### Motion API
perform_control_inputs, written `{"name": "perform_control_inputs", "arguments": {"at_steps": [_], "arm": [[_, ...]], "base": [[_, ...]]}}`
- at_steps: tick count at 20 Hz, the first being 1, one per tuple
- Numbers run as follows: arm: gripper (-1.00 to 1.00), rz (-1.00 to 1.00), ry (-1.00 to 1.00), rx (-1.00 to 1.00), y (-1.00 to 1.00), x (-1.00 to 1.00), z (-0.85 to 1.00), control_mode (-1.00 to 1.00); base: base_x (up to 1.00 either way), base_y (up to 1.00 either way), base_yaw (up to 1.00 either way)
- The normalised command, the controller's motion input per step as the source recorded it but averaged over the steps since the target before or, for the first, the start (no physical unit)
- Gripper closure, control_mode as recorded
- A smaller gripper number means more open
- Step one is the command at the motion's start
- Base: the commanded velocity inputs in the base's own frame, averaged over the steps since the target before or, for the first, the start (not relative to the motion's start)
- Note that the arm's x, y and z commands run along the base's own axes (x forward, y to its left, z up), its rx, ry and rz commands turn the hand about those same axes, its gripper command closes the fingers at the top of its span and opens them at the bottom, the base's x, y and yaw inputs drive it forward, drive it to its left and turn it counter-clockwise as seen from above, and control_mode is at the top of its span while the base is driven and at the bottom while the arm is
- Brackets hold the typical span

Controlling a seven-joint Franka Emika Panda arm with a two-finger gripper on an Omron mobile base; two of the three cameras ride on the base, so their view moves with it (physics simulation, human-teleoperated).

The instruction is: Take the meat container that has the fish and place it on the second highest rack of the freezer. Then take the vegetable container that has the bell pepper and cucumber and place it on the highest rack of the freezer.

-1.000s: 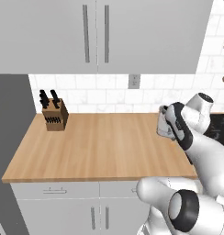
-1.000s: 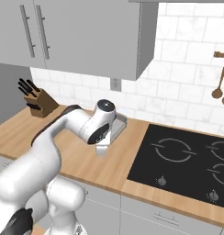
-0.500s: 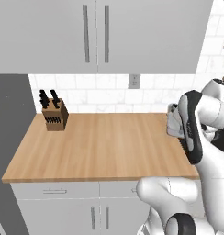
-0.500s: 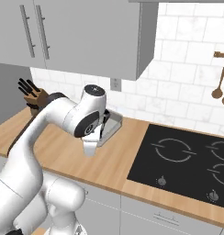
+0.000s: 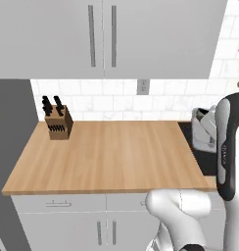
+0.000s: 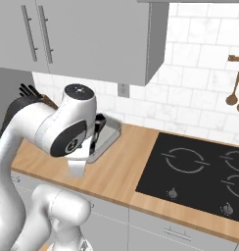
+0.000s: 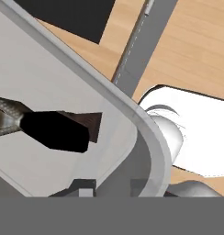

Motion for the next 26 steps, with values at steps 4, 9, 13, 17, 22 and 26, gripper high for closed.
{"name": "perform_control_inputs", "arguments": {"at_steps": [4,9,13,17,22,26], "arm": [[1.0,0.05,-0.01,0.0,0.35,-0.63,0.54,-1.0],[1.0,0.05,0.0,0.0,0.26,-0.63,0.54,-1.0],[1.0,0.04,-0.02,0.0,0.25,-0.51,0.41,-1.0],[1.0,0.03,-0.07,0.0,0.14,-0.18,0.09,1.0],[1.0,0.0,0.0,0.0,0.0,0.0,0.0,1.0],[1.0,0.0,0.0,0.0,0.0,0.0,0.0,1.0]], "base": [[0.0,0.0,0.0],[0.0,0.0,0.0],[0.0,0.0,0.0],[-0.23,0.17,0.06],[-0.67,0.17,0.19],[-0.69,0.42,0.29]]}}
